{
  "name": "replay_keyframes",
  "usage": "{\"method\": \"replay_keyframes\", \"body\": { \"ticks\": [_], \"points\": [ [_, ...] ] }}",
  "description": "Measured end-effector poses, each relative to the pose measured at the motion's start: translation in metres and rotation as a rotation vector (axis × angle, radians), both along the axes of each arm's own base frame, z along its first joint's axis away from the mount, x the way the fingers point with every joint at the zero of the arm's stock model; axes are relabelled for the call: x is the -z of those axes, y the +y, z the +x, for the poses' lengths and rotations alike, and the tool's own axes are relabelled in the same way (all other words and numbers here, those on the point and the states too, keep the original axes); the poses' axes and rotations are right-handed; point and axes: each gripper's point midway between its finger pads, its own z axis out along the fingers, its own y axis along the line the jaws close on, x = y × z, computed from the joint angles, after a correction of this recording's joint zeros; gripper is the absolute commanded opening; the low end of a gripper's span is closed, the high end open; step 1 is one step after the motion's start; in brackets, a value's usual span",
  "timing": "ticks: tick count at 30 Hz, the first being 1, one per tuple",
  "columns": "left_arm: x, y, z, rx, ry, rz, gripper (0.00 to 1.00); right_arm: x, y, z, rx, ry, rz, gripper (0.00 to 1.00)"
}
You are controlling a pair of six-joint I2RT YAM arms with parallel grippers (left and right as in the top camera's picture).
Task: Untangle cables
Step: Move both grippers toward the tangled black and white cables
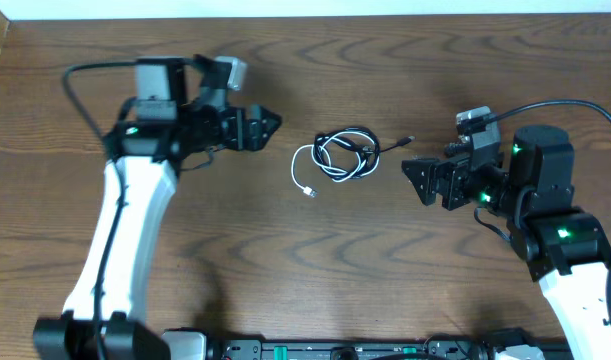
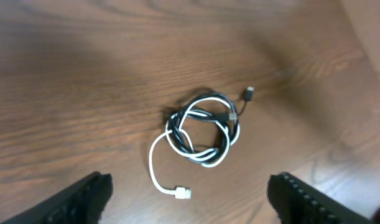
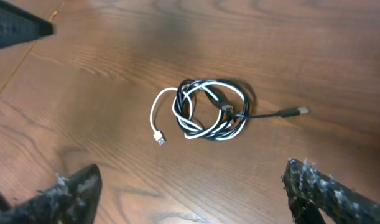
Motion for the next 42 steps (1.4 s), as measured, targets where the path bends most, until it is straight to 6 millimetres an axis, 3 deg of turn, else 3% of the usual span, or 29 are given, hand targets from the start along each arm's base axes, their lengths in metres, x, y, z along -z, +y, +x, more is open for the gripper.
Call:
{"method": "replay_keyframes", "body": {
  "ticks": [8,13,20,25,30,32,33,42],
  "points": [
    [0.072,-0.047,0.028,-0.063,0.132,0.053,0.61,0.012,-0.002,0.006,0.05,0.069,0.017,0.73],
    [0.11,-0.07,0.043,-0.129,0.158,0.096,0.59,0.015,-0.008,0.009,0.103,0.089,0.019,0.68],
    [0.158,-0.086,0.052,-0.178,0.194,0.142,0.56,0.016,-0.011,0.01,0.134,0.101,0.021,0.55],
    [0.19,-0.083,0.051,-0.222,0.239,0.197,0.44,0.019,-0.012,0.009,0.144,0.114,0.017,0.52],
    [0.195,-0.08,0.052,-0.247,0.246,0.209,0.29,0.02,-0.013,0.01,0.148,0.12,0.015,0.51],
    [0.195,-0.08,0.051,-0.253,0.249,0.209,0.19,0.02,-0.013,0.01,0.149,0.12,0.014,0.5],
    [0.195,-0.081,0.051,-0.255,0.251,0.209,0.08,0.02,-0.013,0.01,0.149,0.12,0.014,0.49],
    [0.195,-0.086,0.047,-0.238,0.25,0.219,0.08,0.026,-0.014,0.016,0.183,0.146,0.027,0.4]
  ]
}}
